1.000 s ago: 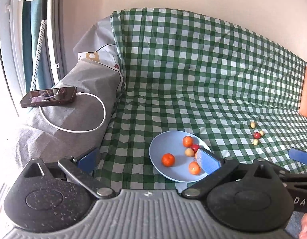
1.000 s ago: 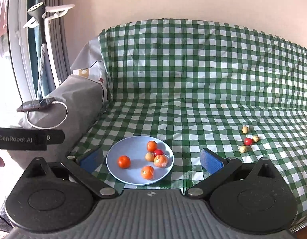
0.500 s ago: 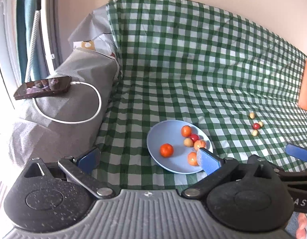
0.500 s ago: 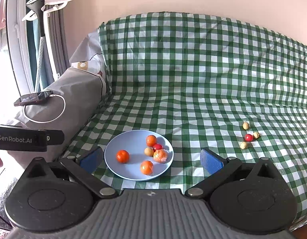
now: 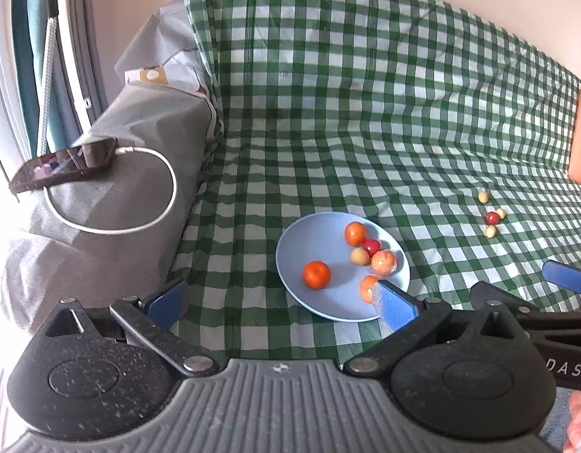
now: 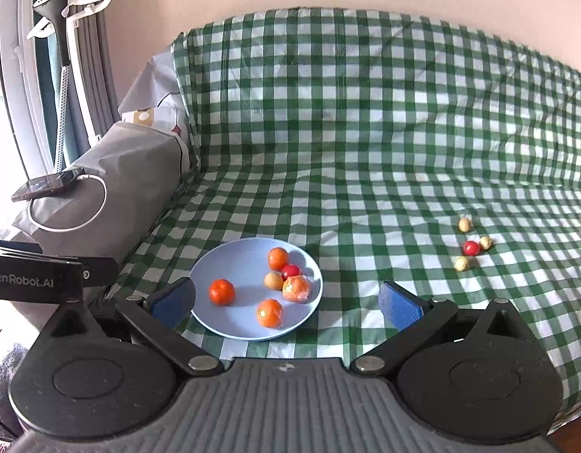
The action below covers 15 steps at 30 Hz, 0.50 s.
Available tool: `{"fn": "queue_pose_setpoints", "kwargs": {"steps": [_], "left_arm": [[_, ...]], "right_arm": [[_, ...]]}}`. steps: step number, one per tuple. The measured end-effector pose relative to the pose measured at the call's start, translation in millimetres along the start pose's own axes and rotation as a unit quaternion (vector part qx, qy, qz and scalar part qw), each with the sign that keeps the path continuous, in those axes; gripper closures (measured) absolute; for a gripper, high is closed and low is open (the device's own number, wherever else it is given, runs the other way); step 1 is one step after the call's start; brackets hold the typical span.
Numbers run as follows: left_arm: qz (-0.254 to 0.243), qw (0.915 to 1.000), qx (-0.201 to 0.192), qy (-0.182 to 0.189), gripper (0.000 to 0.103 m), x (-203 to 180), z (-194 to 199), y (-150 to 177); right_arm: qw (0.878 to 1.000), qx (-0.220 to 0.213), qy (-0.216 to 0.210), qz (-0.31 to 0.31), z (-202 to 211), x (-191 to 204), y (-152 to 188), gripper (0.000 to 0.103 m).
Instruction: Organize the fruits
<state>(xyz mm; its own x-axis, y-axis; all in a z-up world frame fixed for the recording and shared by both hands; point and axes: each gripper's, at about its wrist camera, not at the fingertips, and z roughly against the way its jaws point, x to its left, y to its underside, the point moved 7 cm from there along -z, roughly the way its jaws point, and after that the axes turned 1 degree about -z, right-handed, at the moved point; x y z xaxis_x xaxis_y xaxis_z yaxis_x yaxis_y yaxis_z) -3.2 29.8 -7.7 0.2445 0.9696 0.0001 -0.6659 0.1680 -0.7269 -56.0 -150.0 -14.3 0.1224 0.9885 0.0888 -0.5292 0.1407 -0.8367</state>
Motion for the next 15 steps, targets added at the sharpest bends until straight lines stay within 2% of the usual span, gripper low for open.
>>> {"fn": "queue_pose_setpoints", "kwargs": {"steps": [9, 15], "left_arm": [[-0.002, 0.9998, 0.019, 0.005, 0.0, -15.2, -24.2, -7.9], [-0.005, 0.999, 0.03, 0.033, 0.0, -44.3, -42.9, -19.0]], "right_arm": [[1.0, 0.007, 0.018, -0.024, -20.0, -25.2, 2.6, 0.001], [0.998, 0.001, 0.045, -0.038, -28.9, -55.3, 2.4, 0.001]]}}
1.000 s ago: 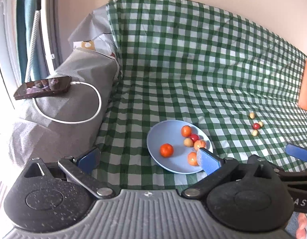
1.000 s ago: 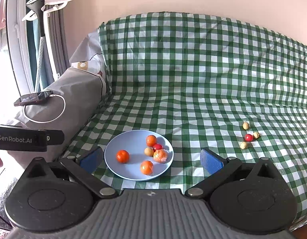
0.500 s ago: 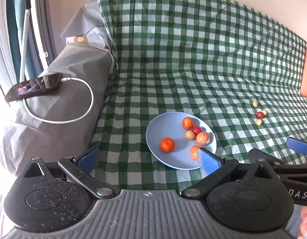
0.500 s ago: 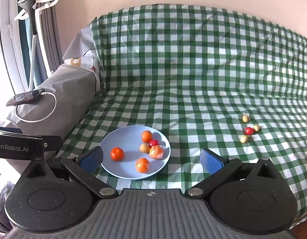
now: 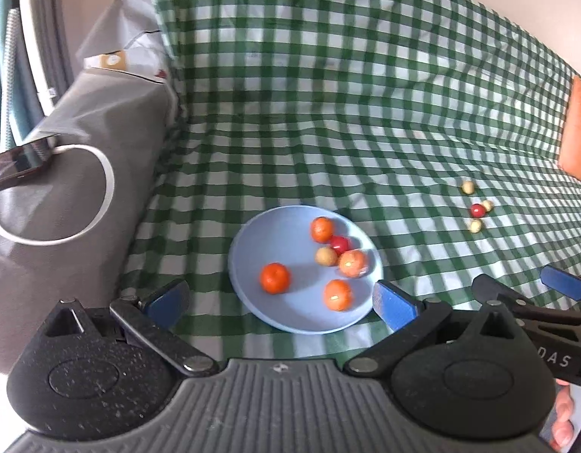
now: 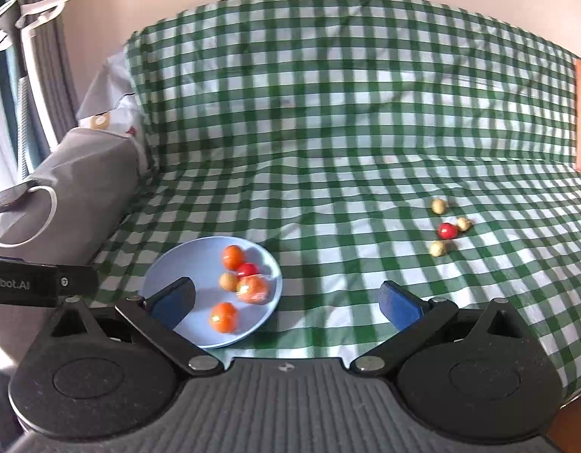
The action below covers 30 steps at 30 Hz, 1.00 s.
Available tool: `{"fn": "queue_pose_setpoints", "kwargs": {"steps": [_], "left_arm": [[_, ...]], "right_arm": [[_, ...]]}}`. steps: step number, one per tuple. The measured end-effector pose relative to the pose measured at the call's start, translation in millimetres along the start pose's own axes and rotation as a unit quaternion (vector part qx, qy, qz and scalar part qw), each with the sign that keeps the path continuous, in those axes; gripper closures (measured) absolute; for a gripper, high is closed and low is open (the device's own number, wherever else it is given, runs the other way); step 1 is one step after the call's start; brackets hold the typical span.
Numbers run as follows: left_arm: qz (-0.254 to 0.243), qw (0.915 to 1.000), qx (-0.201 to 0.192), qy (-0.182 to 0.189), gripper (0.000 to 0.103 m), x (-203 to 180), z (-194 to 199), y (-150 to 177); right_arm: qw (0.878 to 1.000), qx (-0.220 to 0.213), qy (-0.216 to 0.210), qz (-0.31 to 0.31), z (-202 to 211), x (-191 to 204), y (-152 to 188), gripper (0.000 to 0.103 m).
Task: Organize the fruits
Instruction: 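Grasp a small yellow fruit with the left tool while the right tool grasps another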
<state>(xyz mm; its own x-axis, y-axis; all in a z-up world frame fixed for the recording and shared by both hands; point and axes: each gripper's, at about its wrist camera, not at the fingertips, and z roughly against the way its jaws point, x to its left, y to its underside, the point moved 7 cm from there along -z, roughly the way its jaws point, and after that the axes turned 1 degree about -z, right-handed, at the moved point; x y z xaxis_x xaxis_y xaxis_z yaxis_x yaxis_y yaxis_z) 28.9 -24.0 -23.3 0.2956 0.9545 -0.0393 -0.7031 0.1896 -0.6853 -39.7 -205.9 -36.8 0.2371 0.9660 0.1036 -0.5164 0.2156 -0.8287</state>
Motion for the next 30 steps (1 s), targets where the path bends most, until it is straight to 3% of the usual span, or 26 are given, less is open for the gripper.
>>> {"fn": "queue_pose_setpoints", "kwargs": {"steps": [5, 13, 18, 21, 25, 30], "left_arm": [[-0.012, 0.9994, 0.018, 0.027, 0.0, -36.4, -27.4, -12.5], [-0.037, 0.9968, 0.036, 0.061, 0.0, -109.6, -85.4, -36.1], [-0.071, 0.9926, 0.049, 0.085, 0.0, -164.8, -131.9, -49.0], [-0.088, 0.9883, 0.058, 0.11, 0.0, -204.0, -164.4, -53.6], [-0.128, 0.9797, 0.067, 0.139, 0.0, -259.8, -211.0, -56.2], [-0.183, 0.9685, 0.078, 0.15, 0.0, -308.4, -267.3, -51.9]], "right_arm": [[0.999, -0.015, 0.045, -0.023, -11.2, -42.5, -6.4, 0.001], [0.989, -0.024, 0.127, -0.072, -51.2, -145.6, -20.7, 0.001], [0.98, -0.021, 0.167, -0.104, -100.3, -222.8, -29.9, 0.001], [0.976, 0.002, 0.186, -0.116, -140.2, -269.2, -28.0, 0.001], [0.977, 0.035, 0.165, -0.127, -189.5, -308.9, -21.1, 0.001], [0.985, 0.064, 0.133, -0.086, -245.8, -328.9, -19.0, 0.001]]}}
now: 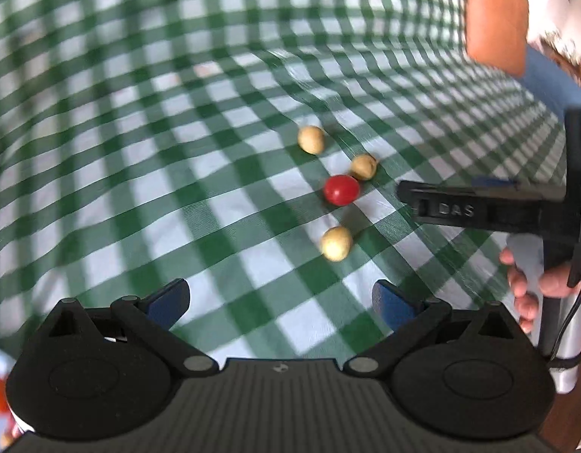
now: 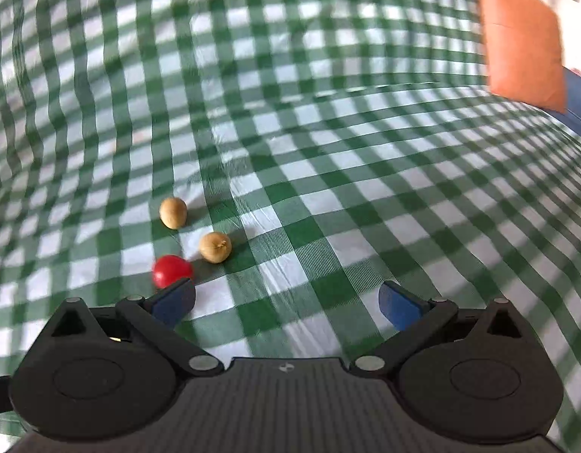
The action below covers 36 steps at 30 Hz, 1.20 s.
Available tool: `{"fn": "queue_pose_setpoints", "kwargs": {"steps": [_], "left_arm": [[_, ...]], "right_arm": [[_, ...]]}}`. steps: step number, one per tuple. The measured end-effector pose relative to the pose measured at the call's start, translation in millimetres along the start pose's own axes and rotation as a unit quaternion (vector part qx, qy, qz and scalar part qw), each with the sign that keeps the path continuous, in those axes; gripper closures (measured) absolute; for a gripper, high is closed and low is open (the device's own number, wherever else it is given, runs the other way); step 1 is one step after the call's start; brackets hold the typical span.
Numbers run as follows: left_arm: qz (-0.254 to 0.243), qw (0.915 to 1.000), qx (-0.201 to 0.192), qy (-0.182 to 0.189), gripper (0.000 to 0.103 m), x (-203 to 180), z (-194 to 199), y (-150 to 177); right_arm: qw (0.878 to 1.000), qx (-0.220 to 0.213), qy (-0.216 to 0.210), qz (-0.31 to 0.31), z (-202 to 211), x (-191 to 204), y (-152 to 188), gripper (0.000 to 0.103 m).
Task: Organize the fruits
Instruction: 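Grasp a small yellow fruit with the left tool while the right tool grasps another, then carry both yellow fruits to the blue plate and release them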
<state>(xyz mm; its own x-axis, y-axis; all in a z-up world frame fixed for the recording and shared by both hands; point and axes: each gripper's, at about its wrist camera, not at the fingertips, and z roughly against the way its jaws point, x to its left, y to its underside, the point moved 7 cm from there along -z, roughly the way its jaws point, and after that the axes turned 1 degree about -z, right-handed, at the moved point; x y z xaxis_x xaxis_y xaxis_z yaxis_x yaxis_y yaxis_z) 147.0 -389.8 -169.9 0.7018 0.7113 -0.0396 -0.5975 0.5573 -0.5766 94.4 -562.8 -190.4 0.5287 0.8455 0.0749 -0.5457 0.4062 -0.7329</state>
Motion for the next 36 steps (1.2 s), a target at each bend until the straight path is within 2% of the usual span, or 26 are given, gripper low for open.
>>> {"fn": "queue_pose_setpoints", "kwargs": {"steps": [7, 8, 9, 11, 12, 13, 14, 15, 17, 18, 19, 20, 22, 24, 27, 31, 36], "left_arm": [[-0.053, 0.9981, -0.011, 0.027, 0.008, -21.8, -43.9, -14.6], [-0.065, 0.9974, -0.012, 0.03, 0.015, -25.5, -47.9, -14.8], [-0.076, 0.9966, -0.01, 0.032, 0.027, -30.1, -52.6, -15.6], [-0.099, 0.9945, -0.021, 0.026, 0.037, -35.6, -55.4, -15.4], [-0.107, 0.9935, -0.029, 0.027, 0.057, -37.0, -53.7, -14.9], [-0.112, 0.9927, -0.032, 0.032, 0.066, -38.5, -53.1, -14.7], [-0.113, 0.9923, -0.033, 0.038, 0.076, -40.1, -52.5, -15.2], [-0.113, 0.9923, -0.032, 0.04, 0.076, -40.8, -51.6, -15.1], [-0.12, 0.991, -0.043, 0.041, 0.076, -43.0, -48.0, -15.2], [-0.127, 0.9901, -0.047, 0.036, 0.076, -43.7, -46.3, -14.6], [-0.131, 0.9898, -0.047, 0.032, 0.076, -43.6, -44.9, -14.2], [-0.129, 0.9901, -0.045, 0.03, 0.076, -42.7, -41.9, -13.3], [-0.117, 0.9918, -0.043, 0.03, 0.076, -38.5, -30.8, -10.2], [-0.096, 0.9942, -0.04, 0.03, 0.076, -29.8, -15.3, -6.1], [-0.062, 0.9973, -0.032, 0.023, 0.076, -14.2, 14.8, 2.0], [-0.028, 0.9992, -0.023, 0.013, 0.076, 9.9, 62.1, 22.7], [-0.019, 0.999, -0.026, -0.03, 0.076, 37.1, 123.5, 52.5]], "right_arm": [[0.998, 0.017, -0.05, 0.046, -51.8, 13.6, -8.9, 0.001], [0.997, 0.012, -0.049, 0.055, -55.2, 15.6, -10.2, 0.001], [0.997, 0.008, -0.05, 0.064, -58.4, 17.7, -11.5, 0.001], [0.996, 0.002, -0.05, 0.078, -59.7, 22.2, -13.0, 0.001], [0.995, -0.001, -0.049, 0.082, -60.4, 22.9, -13.8, 0.001], [0.995, -0.004, -0.049, 0.084, -61.4, 24.2, -14.1, 0.001], [0.995, -0.01, -0.05, 0.089, -61.5, 26.2, -14.2, 0.007], [0.994, -0.017, -0.048, 0.097, -60.8, 28.8, -14.0, 0.012], [0.991, -0.03, -0.059, 0.114, -56.9, 36.4, -12.5, 0.039], [0.99, -0.035, -0.069, 0.119, -52.2, 41.8, -10.8, 0.05], [0.989, -0.036, -0.077, 0.124, -49.9, 45.3, -10.4, 0.069], [0.988, -0.034, -0.081, 0.127, -47.2, 47.0, -10.8, 0.075], [0.988, -0.037, -0.083, 0.125, -41.5, 48.6, -12.3, 0.075], [0.99, -0.05, -0.068, 0.116, -30.6, 45.8, -16.3, 0.075], [0.993, -0.06, -0.058, 0.08, -5.6, 38.8, -21.0, 0.075], [0.993, -0.083, -0.076, 0.03, 48.0, 40.3, -23.8, 0.075], [0.99, -0.109, -0.09, 0.01, 124.1, 66.4, -16.9, 0.075]]}}
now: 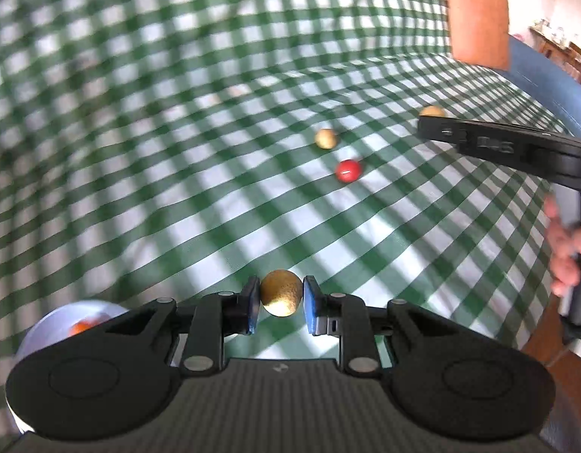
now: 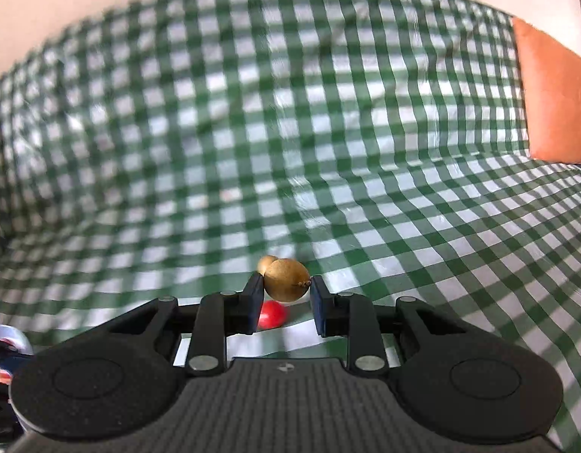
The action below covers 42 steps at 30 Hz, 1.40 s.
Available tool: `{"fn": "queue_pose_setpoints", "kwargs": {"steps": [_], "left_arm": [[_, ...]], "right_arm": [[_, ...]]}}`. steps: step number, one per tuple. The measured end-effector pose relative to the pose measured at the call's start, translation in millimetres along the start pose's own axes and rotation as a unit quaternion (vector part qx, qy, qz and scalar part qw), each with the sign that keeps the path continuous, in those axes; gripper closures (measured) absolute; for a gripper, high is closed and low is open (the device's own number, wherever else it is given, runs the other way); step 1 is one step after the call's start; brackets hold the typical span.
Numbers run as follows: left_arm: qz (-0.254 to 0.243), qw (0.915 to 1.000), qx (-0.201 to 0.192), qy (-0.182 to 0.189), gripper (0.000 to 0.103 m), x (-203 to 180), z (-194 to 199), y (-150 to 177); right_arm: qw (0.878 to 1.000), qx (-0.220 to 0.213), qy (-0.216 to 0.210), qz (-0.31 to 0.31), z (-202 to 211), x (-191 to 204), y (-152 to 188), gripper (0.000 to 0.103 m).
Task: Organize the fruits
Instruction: 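Carry both yellow fruits to the blue plate and release them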
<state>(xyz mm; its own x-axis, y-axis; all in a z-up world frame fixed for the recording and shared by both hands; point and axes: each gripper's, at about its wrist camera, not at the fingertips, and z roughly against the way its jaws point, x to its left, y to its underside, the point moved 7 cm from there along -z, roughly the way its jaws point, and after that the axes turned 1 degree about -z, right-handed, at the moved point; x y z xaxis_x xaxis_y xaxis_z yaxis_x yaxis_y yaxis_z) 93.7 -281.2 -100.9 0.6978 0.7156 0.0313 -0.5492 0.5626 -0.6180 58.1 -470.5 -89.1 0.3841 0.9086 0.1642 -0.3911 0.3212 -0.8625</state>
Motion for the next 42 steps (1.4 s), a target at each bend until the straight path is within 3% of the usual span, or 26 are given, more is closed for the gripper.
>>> {"fn": "queue_pose_setpoints", "kwargs": {"steps": [5, 11, 18, 29, 42], "left_arm": [[0.041, 0.9989, 0.01, -0.021, 0.076, 36.6, 65.7, 33.5], [0.08, 0.9955, 0.011, -0.049, 0.076, 75.1, 139.7, 82.1], [0.12, 0.9903, -0.006, -0.07, 0.076, 97.6, 204.3, 130.4], [0.151, 0.9856, -0.024, -0.071, 0.076, 103.8, 252.3, 182.4], [0.17, 0.9828, -0.04, -0.061, 0.076, 104.0, 267.6, 197.5]], "right_arm": [[0.999, 0.003, -0.049, 0.006, 63.4, 49.1, 6.9, 0.075], [0.992, 0.033, -0.119, 0.027, 131.8, 129.2, 40.6, 0.075], [0.983, 0.049, -0.165, 0.063, 197.7, 203.1, 67.7, 0.075], [0.97, 0.057, -0.209, 0.114, 256.3, 260.8, 97.8, 0.075], [0.964, 0.058, -0.213, 0.149, 279.4, 280.8, 111.0, 0.075]]}}
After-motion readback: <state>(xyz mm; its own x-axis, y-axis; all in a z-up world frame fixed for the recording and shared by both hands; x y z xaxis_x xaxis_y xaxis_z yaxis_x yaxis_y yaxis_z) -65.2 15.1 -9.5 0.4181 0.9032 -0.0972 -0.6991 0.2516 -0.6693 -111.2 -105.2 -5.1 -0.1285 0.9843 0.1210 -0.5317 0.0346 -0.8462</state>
